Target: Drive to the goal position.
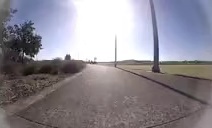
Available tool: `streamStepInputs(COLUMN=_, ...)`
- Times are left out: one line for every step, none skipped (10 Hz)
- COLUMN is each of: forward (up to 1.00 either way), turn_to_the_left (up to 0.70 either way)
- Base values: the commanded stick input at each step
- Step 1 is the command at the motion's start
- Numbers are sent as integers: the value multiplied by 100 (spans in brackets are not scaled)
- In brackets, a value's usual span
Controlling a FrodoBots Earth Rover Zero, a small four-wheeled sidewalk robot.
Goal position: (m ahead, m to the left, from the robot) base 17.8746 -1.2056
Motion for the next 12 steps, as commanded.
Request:
streamStepInputs(forward=100, turn_to_the_left=0)
streamStepInputs(forward=100, turn_to_the_left=0)
streamStepInputs(forward=100, turn_to_the_left=0)
streamStepInputs(forward=100, turn_to_the_left=0)
streamStepInputs(forward=100, turn_to_the_left=0)
streamStepInputs(forward=100, turn_to_the_left=0)
streamStepInputs(forward=100, turn_to_the_left=0)
streamStepInputs(forward=100, turn_to_the_left=0)
streamStepInputs(forward=100, turn_to_the_left=0)
streamStepInputs(forward=100, turn_to_the_left=0)
streamStepInputs(forward=100, turn_to_the_left=0)
streamStepInputs(forward=100, turn_to_the_left=0)
